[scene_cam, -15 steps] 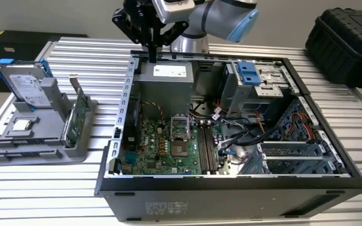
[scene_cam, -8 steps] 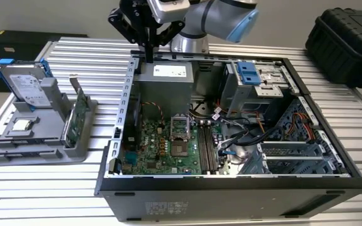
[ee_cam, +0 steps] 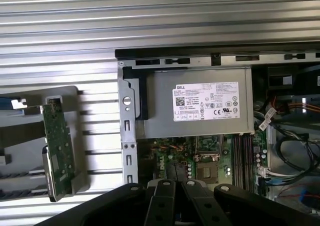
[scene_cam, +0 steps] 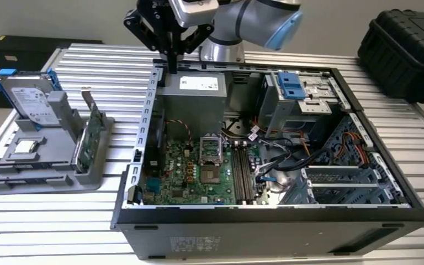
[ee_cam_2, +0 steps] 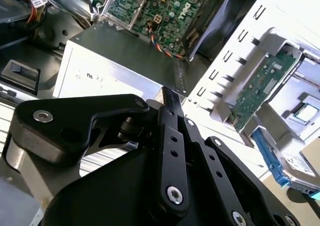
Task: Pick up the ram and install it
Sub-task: 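Reach for the ram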
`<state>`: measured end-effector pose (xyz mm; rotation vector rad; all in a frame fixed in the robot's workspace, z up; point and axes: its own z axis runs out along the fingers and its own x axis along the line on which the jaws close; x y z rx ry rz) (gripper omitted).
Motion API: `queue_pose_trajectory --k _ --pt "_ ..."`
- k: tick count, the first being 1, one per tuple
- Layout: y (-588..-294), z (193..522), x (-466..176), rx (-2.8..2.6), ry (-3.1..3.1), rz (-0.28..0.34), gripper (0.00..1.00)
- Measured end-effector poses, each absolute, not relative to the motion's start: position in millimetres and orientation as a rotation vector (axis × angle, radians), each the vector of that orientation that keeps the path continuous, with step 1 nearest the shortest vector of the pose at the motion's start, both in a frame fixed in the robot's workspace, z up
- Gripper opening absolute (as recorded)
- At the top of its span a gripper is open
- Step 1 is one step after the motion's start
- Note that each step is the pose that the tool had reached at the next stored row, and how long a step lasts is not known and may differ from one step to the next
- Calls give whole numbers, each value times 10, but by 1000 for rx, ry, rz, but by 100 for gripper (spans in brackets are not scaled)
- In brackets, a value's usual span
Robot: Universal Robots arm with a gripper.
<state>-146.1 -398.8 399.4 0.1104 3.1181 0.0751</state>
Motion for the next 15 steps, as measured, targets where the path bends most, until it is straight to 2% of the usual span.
queue_pose_trajectory --k 15 --pt "-3988 3994 -1566 111 3119 75 0"
